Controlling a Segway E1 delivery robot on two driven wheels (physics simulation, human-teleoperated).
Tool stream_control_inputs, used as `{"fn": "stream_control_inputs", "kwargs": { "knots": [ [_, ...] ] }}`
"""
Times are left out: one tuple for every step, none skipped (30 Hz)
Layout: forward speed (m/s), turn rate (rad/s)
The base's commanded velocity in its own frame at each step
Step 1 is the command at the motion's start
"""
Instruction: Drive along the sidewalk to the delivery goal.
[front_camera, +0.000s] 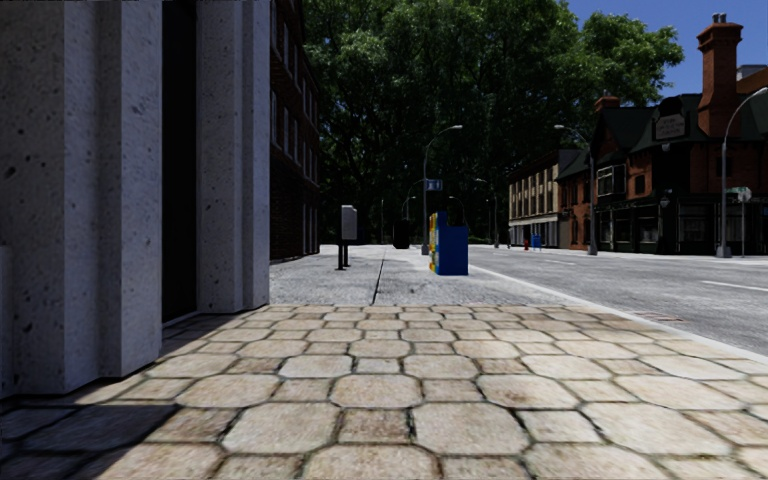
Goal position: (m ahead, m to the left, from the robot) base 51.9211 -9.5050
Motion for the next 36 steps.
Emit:
{"fn": "stream_control_inputs", "kwargs": {
  "knots": [
    [2.00, -0.27],
    [2.00, -0.27],
    [2.00, -0.25],
    [2.00, -0.06],
    [2.00, 0.00],
    [2.00, 0.00],
    [2.00, 0.00],
    [2.00, 0.00],
    [2.00, 0.00],
    [2.00, 0.00],
    [2.00, 0.00],
    [2.00, 0.00],
    [2.00, 0.00],
    [2.00, 0.00],
    [2.00, 0.00],
    [2.00, 0.00],
    [2.00, 0.00],
    [2.00, 0.00],
    [2.00, 0.00],
    [2.00, 0.00],
    [2.00, 0.00],
    [2.00, 0.00],
    [2.00, 0.00],
    [2.00, 0.00],
    [2.00, 0.00],
    [2.00, 0.00],
    [2.00, -0.10],
    [2.00, -0.23],
    [2.00, -0.23],
    [2.00, -0.25],
    [2.00, -0.26],
    [2.00, -0.29],
    [2.00, -0.31],
    [2.00, -0.31],
    [2.00, -0.31],
    [2.00, 0.00]
  ]
}}
